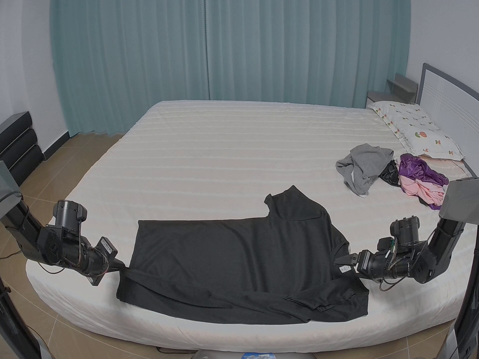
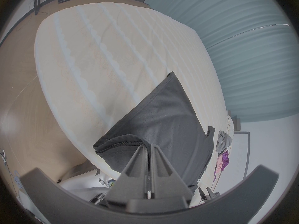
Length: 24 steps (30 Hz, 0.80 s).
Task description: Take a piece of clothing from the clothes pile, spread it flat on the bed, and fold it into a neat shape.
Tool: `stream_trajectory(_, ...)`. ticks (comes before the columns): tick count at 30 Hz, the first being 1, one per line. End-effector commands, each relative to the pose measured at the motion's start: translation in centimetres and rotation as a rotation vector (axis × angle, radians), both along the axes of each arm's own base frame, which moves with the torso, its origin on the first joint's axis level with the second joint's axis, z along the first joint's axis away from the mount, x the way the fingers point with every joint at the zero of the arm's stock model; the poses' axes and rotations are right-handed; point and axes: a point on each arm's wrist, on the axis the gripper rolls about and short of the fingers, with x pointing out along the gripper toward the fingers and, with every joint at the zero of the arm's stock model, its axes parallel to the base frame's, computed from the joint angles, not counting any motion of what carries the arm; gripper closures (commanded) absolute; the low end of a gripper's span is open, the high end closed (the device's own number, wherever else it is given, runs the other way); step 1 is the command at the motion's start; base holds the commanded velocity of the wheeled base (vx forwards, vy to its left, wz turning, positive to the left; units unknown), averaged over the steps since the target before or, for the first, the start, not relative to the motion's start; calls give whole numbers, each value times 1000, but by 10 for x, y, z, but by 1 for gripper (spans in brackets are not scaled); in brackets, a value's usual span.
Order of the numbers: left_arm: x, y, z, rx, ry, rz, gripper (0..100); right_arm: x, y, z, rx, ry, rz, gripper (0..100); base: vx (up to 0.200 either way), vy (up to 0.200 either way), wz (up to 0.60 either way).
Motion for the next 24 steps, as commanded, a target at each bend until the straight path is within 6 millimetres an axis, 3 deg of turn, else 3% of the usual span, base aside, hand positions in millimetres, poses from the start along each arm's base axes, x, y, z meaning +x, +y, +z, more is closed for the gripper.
stream_trajectory(1, 1, 0, -7, -1, 19, -3, 100, 13, 13, -14, -23, 30, 55, 0, 0, 0, 0)
stream_trajectory(10, 1, 0, -9, -2, 25, -4, 100, 12, 17, -20, -110, 43, 111, 0, 0, 0, 0)
stream_trajectory(11, 1, 0, -9, -2, 25, -4, 100, 12, 17, -21, -114, 43, 113, 100, 0, 0, 0)
stream_trajectory(24, -2, 0, -8, -1, 29, -4, 100, 13, 16, -17, -145, 23, 100, 100, 0, 0, 0)
